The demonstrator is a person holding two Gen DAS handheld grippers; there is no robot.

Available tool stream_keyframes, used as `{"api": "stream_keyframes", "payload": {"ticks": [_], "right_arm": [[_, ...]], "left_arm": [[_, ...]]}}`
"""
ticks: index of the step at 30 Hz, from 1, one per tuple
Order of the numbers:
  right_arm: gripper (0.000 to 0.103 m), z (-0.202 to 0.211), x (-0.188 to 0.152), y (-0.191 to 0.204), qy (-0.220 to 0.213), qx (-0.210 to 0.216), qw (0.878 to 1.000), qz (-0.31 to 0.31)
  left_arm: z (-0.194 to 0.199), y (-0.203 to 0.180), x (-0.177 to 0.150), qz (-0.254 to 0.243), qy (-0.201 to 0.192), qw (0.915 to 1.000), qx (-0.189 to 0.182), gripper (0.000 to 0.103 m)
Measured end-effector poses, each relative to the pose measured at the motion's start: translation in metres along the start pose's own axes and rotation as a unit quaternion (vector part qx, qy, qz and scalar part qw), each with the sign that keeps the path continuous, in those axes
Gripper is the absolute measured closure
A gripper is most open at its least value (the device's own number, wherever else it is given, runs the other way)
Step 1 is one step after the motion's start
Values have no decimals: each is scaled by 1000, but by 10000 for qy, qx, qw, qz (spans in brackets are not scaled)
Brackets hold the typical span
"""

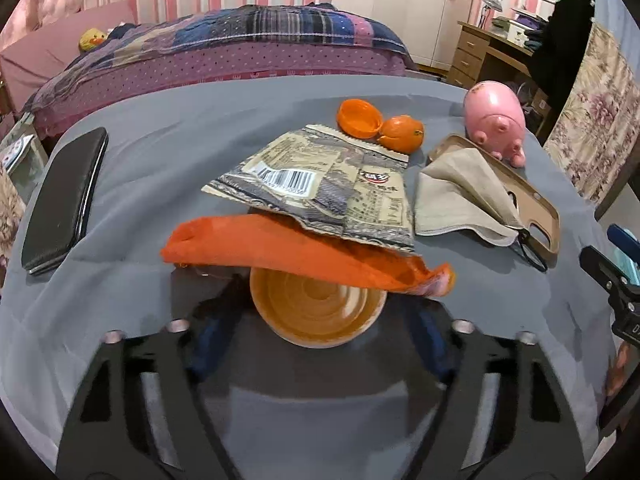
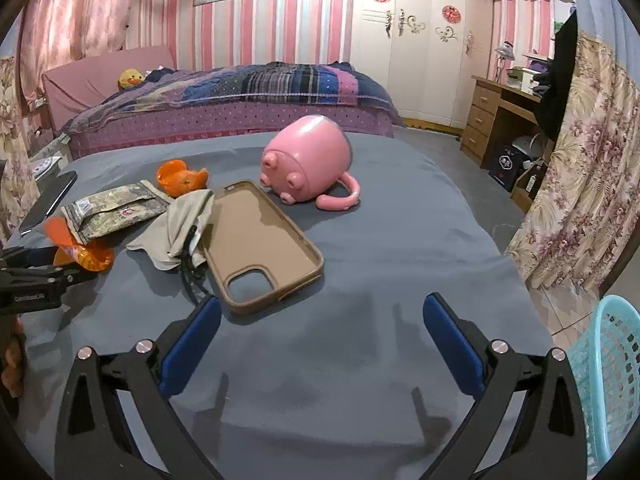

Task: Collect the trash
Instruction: 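Grasp the white round lid with the left tool while the right tool grasps the beige cloth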

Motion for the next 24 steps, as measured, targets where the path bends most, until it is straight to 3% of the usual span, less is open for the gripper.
{"api": "stream_keyframes", "payload": {"ticks": [1, 5, 9, 18, 22, 24], "right_arm": [[4, 0, 1, 3, -16, 27, 10000, 31], [5, 1, 8, 18, -104, 168, 9997, 171], [6, -6, 19, 42, -104, 381, 9985, 385], [39, -37, 35, 83, 239, 808, 9939, 705], [61, -49, 37, 96, 407, 913, 9915, 832], [65, -51, 33, 102, 396, 881, 9904, 987]], "left_arm": [[1, 0, 0, -4, -27, 10000, -8, 42], [14, 7, -5, 127, -151, 9998, -70, 42], [30, 19, -18, 203, -250, 9994, 100, 42], [63, 66, -38, 576, -535, 9945, 690, 42], [61, 84, -39, 971, -511, 9922, 594, 42], [59, 85, -38, 1032, -485, 9918, 585, 42]]}}
Point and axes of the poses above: each gripper's, at about its wrist camera, not at the fingertips, and z roughly against the way its jaws point, y to its left, x to its top, the point moved 3 cm from there along -z, roughly the way its jaws point, and after that the axes turned 3 degrees about z, right-handed, at the moved point
